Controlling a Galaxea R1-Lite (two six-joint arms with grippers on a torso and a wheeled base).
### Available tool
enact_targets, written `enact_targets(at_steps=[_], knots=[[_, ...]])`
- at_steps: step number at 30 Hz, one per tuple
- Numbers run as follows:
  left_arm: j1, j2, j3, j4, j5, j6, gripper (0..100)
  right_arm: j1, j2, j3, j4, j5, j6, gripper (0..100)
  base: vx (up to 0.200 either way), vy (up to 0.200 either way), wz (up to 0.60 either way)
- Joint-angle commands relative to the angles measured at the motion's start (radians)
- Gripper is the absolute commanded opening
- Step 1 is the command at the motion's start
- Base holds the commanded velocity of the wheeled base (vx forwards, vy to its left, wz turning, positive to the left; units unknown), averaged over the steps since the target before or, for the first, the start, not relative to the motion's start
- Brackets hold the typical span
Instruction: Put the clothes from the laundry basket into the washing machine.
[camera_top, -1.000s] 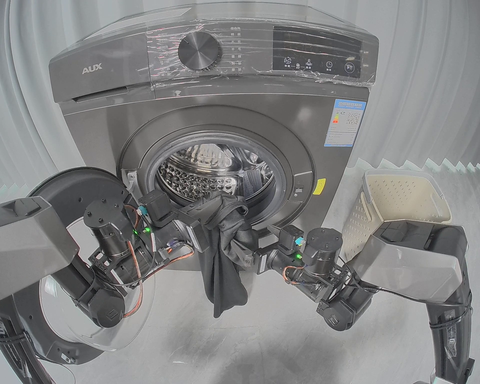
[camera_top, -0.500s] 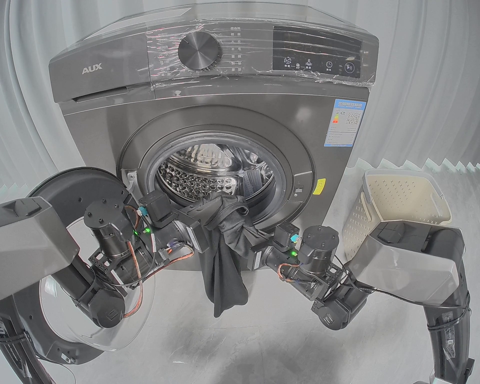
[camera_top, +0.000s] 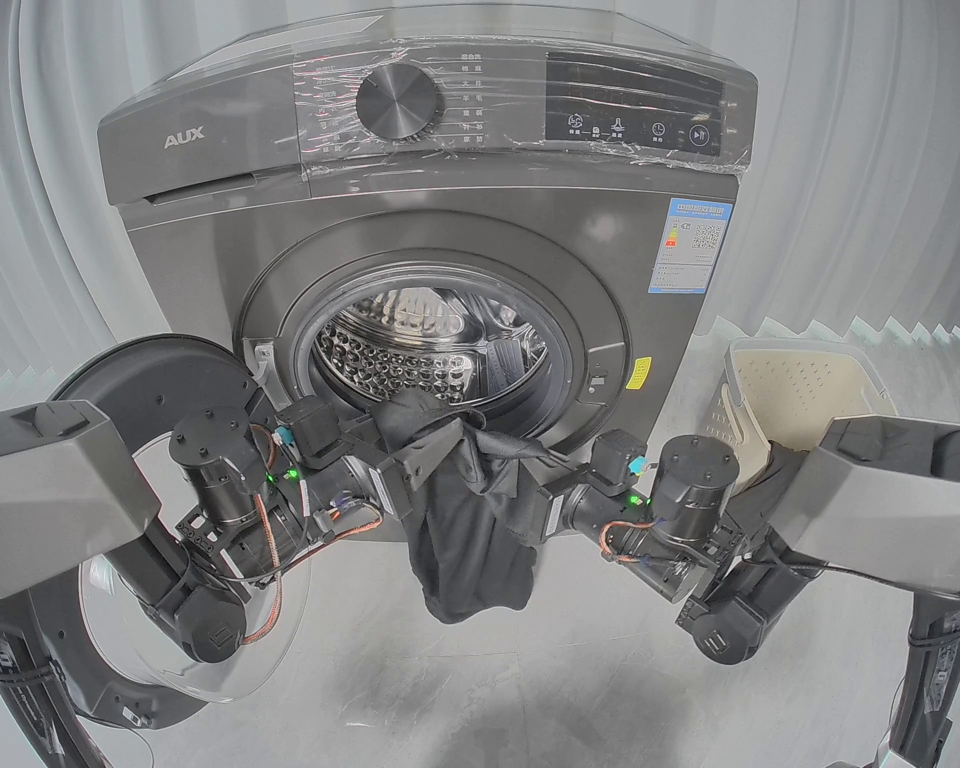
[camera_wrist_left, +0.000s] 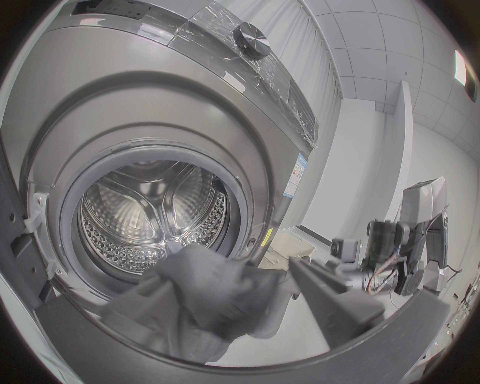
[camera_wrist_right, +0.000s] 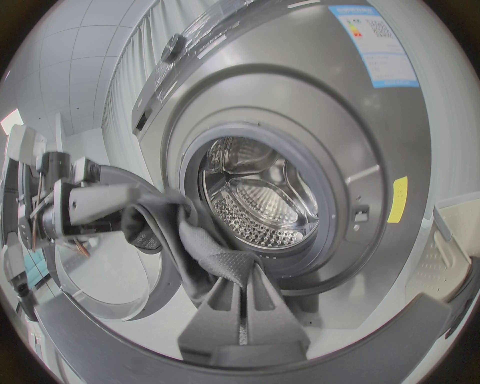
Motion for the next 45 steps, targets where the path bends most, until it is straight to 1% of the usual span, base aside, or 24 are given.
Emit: enact_targets(at_steps=[1, 3, 8, 14, 18, 21, 22, 24, 26, 33, 37, 41, 45], knots=[[0.011, 0.016, 0.027, 0.000, 0.003, 0.002, 100, -0.018, -0.097, 0.030, 0.002, -0.002, 0.000, 0, 0.000, 0.000, 0.00], [0.028, 0.036, 0.031, 0.000, 0.001, 0.008, 100, -0.023, -0.113, 0.037, -0.001, -0.002, 0.000, 0, 0.000, 0.000, 0.00], [0.041, 0.084, 0.028, 0.000, 0.004, 0.014, 100, -0.015, -0.127, 0.040, -0.003, -0.002, 0.001, 0, 0.000, 0.000, 0.00], [0.042, 0.116, 0.031, -0.001, 0.006, 0.016, 100, -0.010, -0.139, 0.030, 0.001, -0.002, 0.000, 0, 0.000, 0.000, 0.00], [0.039, 0.130, 0.042, -0.003, 0.020, 0.019, 100, -0.012, -0.143, 0.029, -0.001, -0.003, 0.001, 0, 0.000, 0.000, 0.00], [0.034, 0.134, 0.061, -0.005, 0.020, 0.029, 100, -0.012, -0.152, 0.020, 0.001, -0.006, 0.001, 0, 0.000, 0.000, 0.00], [0.031, 0.138, 0.077, -0.005, 0.018, 0.039, 100, -0.012, -0.159, 0.010, 0.007, -0.020, 0.001, 0, 0.000, 0.000, 0.00], [0.030, 0.145, 0.093, -0.005, 0.014, 0.049, 100, -0.012, -0.162, -0.013, 0.010, -0.031, 0.000, 0, 0.000, 0.000, 0.00], [0.030, 0.151, 0.097, -0.006, 0.012, 0.054, 100, -0.013, -0.162, -0.022, 0.011, -0.031, 0.000, 0, 0.000, 0.000, 0.00], [0.030, 0.203, 0.123, -0.008, 0.008, 0.091, 100, -0.018, -0.156, -0.063, 0.022, -0.032, 0.000, 0, 0.000, 0.000, 0.00], [0.028, 0.225, 0.125, -0.009, 0.008, 0.098, 100, -0.013, -0.152, -0.088, 0.027, -0.034, 0.000, 0, 0.000, 0.000, 0.00], [0.025, 0.233, 0.123, -0.011, 0.008, 0.098, 100, -0.010, -0.150, -0.120, 0.051, -0.060, 0.000, 0, 0.000, 0.000, 0.00], [0.024, 0.246, 0.125, -0.011, 0.008, 0.104, 100, -0.009, -0.155, -0.154, 0.085, -0.063, 0.000, 0, 0.000, 0.000, 0.00]])
